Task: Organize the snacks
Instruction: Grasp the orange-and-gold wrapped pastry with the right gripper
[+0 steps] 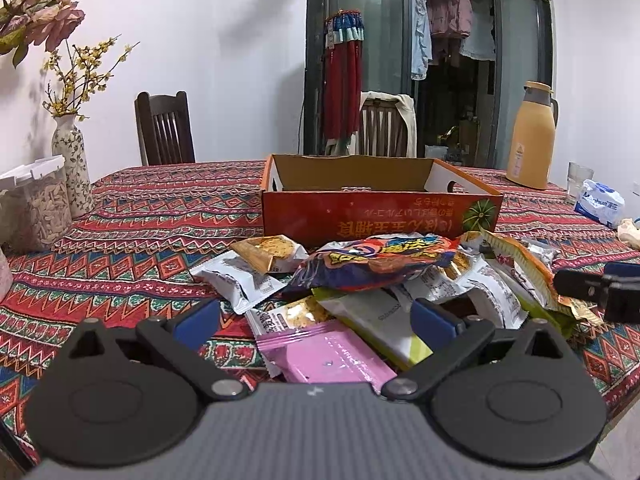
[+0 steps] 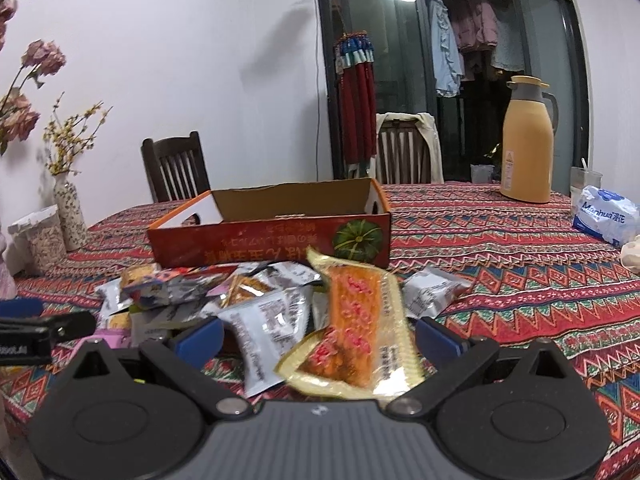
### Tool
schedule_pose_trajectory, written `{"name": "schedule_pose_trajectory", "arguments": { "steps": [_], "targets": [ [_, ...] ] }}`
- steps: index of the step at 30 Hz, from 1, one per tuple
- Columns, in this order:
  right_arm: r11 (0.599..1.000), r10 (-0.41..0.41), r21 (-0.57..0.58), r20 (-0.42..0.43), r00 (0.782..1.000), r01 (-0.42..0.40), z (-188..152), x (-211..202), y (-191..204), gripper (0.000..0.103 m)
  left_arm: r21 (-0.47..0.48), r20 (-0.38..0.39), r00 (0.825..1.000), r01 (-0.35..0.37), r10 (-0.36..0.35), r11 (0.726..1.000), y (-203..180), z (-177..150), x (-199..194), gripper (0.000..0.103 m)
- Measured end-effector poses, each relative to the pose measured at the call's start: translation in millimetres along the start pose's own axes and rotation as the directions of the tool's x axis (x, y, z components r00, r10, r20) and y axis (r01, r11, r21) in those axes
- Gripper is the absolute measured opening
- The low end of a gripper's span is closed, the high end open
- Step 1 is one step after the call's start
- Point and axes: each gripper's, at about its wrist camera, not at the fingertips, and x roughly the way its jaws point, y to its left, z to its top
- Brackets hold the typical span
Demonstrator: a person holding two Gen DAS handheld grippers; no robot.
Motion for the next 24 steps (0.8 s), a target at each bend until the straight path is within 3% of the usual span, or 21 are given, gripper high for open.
{"name": "schedule_pose_trajectory", "arguments": {
  "steps": [9, 15, 24],
  "targets": [
    [0.997, -0.002, 0.077, -0.104, 0.995, 0.01, 14, 41, -27, 0.087, -0.013, -0.003, 1.0, -0.017, 0.017, 1.0, 5, 2, 6, 0.103],
    [0.995, 0.008, 0.102, -0.179, 0.984, 0.011, 13, 73, -33, 0.085, -0.02, -0.01, 1.0, -0.023, 0.023, 1.0, 6, 3, 12, 0.103],
    [0.989, 0.044, 0.145, -0.195, 0.98, -0.015, 5, 85, -38, 0.063, -0.032, -0.036, 0.999, -0.02, 0.019, 0.999, 8, 2, 19, 0.103]
  ]
}}
